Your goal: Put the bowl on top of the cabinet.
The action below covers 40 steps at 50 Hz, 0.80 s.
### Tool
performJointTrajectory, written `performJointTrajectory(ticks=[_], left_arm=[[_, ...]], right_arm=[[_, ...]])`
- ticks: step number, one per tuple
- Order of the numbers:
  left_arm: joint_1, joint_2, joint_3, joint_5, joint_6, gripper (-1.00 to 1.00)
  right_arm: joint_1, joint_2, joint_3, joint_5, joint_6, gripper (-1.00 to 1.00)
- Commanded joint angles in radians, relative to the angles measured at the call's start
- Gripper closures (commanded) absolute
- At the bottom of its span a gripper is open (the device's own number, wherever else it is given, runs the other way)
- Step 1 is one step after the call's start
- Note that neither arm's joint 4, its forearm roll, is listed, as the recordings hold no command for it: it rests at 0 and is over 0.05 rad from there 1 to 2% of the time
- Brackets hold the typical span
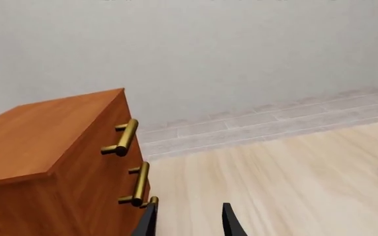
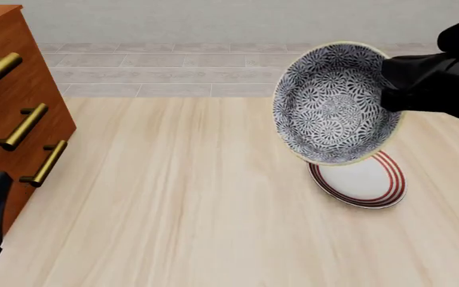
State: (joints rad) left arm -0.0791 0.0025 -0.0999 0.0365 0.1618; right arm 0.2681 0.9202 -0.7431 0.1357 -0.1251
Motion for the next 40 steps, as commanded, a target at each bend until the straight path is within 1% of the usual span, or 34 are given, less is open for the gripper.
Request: performJointTrajectory(ticks=[1, 7, 14, 15, 17, 24, 29, 35, 37, 40], left_arm=[[0.001, 0.0, -0.01, 0.007, 0.004, -1.0], [0.0, 0.0, -0.024, 0.017, -0.005, -1.0], [-0.001, 0.001, -0.026, 0.023, 0.022, -1.0], [-0.001, 0.001, -0.027, 0.023, 0.022, -1.0], [0.0, 0.0, -0.032, 0.027, 0.016, -1.0], [0.0, 0.001, -0.02, 0.015, 0.014, -1.0], [-0.001, 0.008, -0.022, 0.021, 0.003, -1.0], [-0.031, 0.014, -0.032, 0.026, 0.0, -1.0], [-0.062, 0.032, -0.038, 0.022, -0.019, -1.0], [-0.077, 0.046, -0.044, 0.017, -0.021, -1.0]], right_arm=[[0.078, 0.007, -0.016, -0.029, 0.037, 1.0], [0.089, 0.0, 0.0, -0.051, 0.059, 1.0], [0.101, -0.032, 0.018, -0.073, 0.097, 1.0], [0.1, -0.023, 0.013, -0.074, 0.083, 1.0], [0.107, -0.032, 0.012, -0.071, 0.091, 1.0], [0.109, -0.018, 0.033, -0.098, 0.076, 1.0], [0.118, -0.019, 0.027, -0.095, 0.074, 1.0], [0.124, -0.027, 0.023, -0.091, 0.069, 1.0], [0.129, -0.028, 0.023, -0.09, 0.067, 1.0], [0.135, -0.025, 0.026, -0.093, 0.065, 1.0]])
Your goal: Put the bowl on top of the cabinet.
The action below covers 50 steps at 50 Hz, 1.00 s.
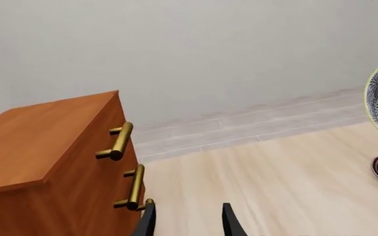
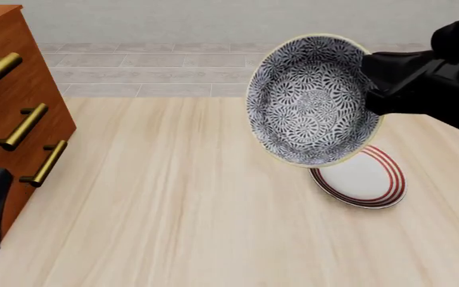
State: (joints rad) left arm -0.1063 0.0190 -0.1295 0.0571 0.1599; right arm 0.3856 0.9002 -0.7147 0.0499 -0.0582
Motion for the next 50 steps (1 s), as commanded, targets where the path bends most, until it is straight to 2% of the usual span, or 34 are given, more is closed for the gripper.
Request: performJointTrajectory(ticks=[1, 7, 9, 28, 31, 39, 43, 50], left_arm=[[-0.061, 0.036, -0.018, -0.007, -0.019, -1.0], [-0.175, 0.101, -0.058, -0.033, -0.034, -1.0], [-0.192, 0.106, -0.069, -0.036, -0.015, -1.0], [-0.348, 0.376, -0.145, -0.207, -0.038, -1.0], [-0.357, 0.391, -0.148, -0.229, -0.012, -1.0], [-0.43, 0.536, -0.19, -0.32, -0.042, -1.0], [-0.479, 0.587, -0.209, -0.336, -0.062, -1.0], [-0.515, 0.614, -0.236, -0.343, -0.044, -1.0]], right_arm=[[0.021, -0.004, -0.002, -0.009, -0.002, 1.0], [0.028, 0.008, 0.002, -0.018, -0.006, 1.0], [0.025, 0.004, -0.001, -0.014, -0.007, 1.0], [0.028, -0.007, 0.003, -0.015, -0.015, 1.0], [0.013, -0.003, 0.005, -0.027, -0.031, 1.0], [0.02, -0.001, 0.013, -0.033, -0.038, 1.0], [0.02, -0.002, 0.013, -0.033, -0.038, 1.0], [0.019, 0.011, 0.014, -0.042, -0.037, 1.0]])
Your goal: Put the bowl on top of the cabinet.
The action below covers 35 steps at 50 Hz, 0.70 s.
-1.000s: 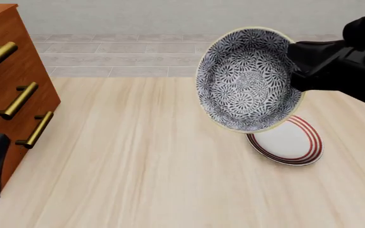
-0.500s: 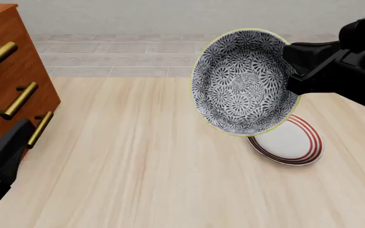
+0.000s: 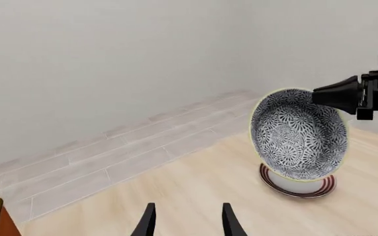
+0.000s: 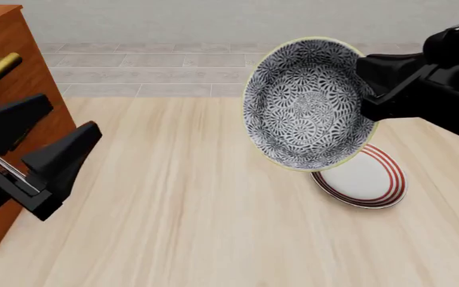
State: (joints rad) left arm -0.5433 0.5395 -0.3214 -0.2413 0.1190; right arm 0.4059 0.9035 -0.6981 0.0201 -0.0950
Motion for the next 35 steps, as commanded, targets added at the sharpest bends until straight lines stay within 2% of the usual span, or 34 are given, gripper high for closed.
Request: performJointTrajectory(ticks=[1, 26, 35], left_arm=[[-0.085, 0.103, -0.051, -0.047, -0.004, -1.0], [-0.148, 0.272, -0.192, -0.092, -0.014, -1.0], [-0.174, 0.38, -0.244, -0.115, -0.09, -1.0]], right_arm=[[-0.002, 0.01, -0.004, -0.013, 0.0, 1.0], [0.046, 0.002, 0.009, -0.002, 0.002, 1.0], [0.063, -0.003, 0.015, 0.001, 0.002, 1.0]])
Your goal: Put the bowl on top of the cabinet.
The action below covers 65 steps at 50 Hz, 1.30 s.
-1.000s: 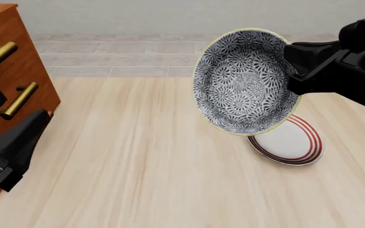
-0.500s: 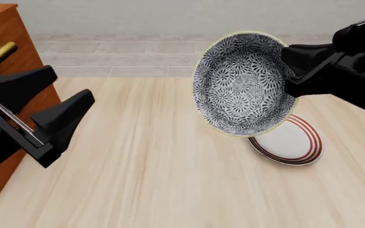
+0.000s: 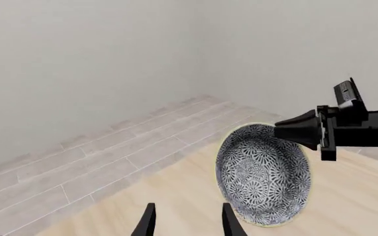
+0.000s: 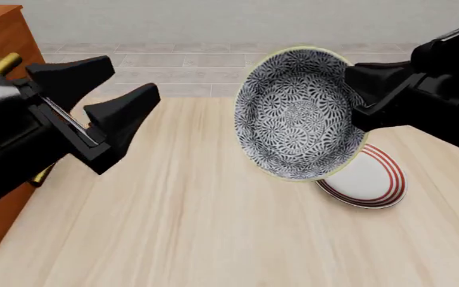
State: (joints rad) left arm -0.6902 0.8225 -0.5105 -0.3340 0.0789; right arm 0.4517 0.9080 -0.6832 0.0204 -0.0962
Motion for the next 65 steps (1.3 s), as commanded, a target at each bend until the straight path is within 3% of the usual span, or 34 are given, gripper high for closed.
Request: performJointTrajectory(ticks=[1, 14, 42, 65], left_arm=[[-0.028, 0.107, -0.058, -0.029, -0.048, -1.0], [-0.084, 0.226, -0.122, -0.047, -0.107, -1.0], [-0.072, 0.443, -0.182, -0.121, -0.106, -1.0], [-0.108, 0.628, -0.259, -0.143, -0.189, -1.0]], right_arm=[[0.02, -0.008, 0.001, 0.001, 0.002, 1.0], [0.025, -0.009, 0.002, 0.002, 0.003, 1.0], [0.041, -0.04, -0.001, 0.027, 0.0, 1.0], [0.061, -0.06, -0.001, 0.044, 0.003, 1.0]])
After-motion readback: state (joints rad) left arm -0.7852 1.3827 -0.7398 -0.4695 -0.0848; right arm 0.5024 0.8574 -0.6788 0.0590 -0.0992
